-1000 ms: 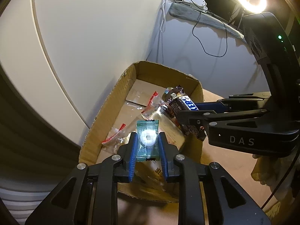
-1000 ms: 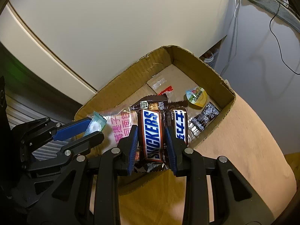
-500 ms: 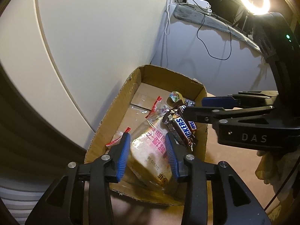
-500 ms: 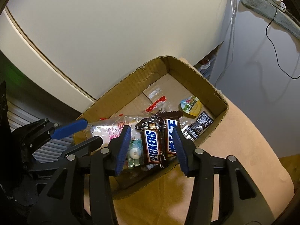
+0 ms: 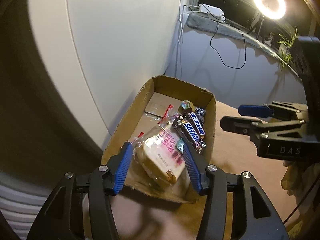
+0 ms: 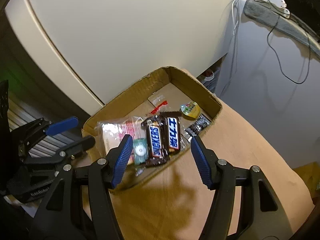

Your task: Organize snacks

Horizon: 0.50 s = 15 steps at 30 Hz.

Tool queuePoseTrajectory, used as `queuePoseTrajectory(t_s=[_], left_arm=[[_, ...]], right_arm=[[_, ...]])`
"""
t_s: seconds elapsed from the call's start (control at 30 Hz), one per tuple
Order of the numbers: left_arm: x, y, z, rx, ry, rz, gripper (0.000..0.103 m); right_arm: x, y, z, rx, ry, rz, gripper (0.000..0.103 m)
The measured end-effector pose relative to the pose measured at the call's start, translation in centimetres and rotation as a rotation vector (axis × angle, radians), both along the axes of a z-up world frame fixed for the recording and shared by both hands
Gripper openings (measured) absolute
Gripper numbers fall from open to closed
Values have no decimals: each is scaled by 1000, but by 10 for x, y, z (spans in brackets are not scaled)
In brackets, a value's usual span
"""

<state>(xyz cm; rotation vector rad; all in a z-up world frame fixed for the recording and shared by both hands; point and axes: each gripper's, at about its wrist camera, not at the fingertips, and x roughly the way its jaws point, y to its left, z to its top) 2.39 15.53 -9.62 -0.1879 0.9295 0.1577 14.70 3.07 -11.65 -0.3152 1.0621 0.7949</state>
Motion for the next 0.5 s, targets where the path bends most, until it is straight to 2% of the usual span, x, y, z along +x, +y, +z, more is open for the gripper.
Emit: queuePoseTrajectory(t_s=[0.07,0.37,0.4,0.43,0.5], left_arm=[[-5,-3,5,2,-10,7,61],[-26,-10,22,32,-44,64,62],[-28,-11,23,36,-44,68,62],[-30,-12,24,40,-45,73,62],[-33,-13,26,45,-48,81,62]], right_arm=[[-7,-9,2,5,-8,-12,63],[-25,-41,11,27,-30,-73,64],[-26,-43,11,27,-35,-78,66],[-28,-45,13,26,-42,-84,75],[-30,-50,16,36,-59,-99,82]])
